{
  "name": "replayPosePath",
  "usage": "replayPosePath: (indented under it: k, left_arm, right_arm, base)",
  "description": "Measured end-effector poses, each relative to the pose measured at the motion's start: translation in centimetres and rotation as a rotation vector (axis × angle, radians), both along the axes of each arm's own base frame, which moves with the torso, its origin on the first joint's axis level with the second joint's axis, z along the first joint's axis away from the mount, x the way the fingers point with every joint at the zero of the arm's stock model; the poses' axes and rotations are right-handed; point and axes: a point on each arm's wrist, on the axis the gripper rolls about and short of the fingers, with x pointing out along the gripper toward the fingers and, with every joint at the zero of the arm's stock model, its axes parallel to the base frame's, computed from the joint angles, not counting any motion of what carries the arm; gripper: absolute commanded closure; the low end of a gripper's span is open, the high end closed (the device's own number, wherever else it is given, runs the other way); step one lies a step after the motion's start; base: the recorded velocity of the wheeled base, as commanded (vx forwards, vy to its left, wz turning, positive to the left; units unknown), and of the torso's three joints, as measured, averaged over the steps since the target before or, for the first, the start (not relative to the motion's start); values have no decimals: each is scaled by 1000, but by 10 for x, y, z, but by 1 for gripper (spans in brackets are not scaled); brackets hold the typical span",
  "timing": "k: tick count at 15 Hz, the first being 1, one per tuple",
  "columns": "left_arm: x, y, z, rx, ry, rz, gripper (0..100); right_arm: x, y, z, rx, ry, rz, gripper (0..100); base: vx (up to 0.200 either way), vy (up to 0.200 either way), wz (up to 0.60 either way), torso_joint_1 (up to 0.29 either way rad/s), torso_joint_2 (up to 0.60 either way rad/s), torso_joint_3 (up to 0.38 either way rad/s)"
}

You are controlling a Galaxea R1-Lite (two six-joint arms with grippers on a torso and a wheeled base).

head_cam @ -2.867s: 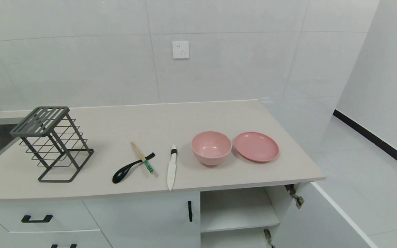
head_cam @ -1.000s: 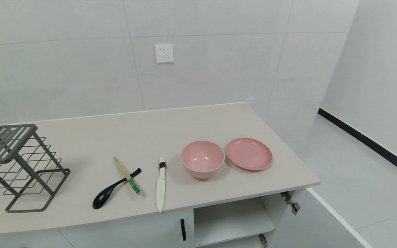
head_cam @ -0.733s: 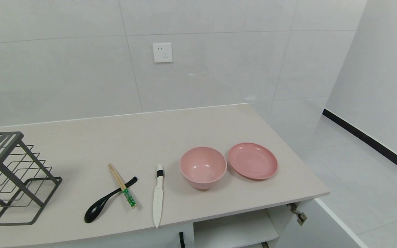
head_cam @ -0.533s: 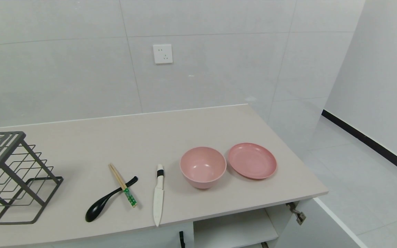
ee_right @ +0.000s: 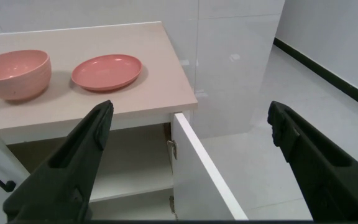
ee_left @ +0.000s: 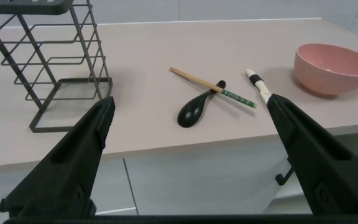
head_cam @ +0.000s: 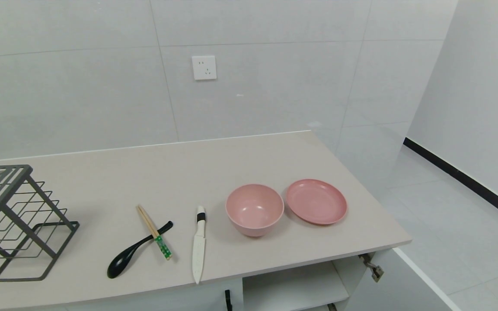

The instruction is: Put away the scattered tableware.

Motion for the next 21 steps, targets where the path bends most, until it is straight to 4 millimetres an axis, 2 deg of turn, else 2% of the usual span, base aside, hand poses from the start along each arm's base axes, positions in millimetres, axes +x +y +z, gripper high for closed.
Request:
replayPosePath:
  k: [4,21]
  left_arm:
    - [0,0,0,-1,-1,0,0]
    - [0,0,0,0,0,-1,0]
  right_arm:
    - [0,0,0,0,-1,0,0]
    - [0,0,0,1,0,0,0]
  base:
    - [0,0,0,123,-265,-128]
    - [12,0,0,3,-3,-1]
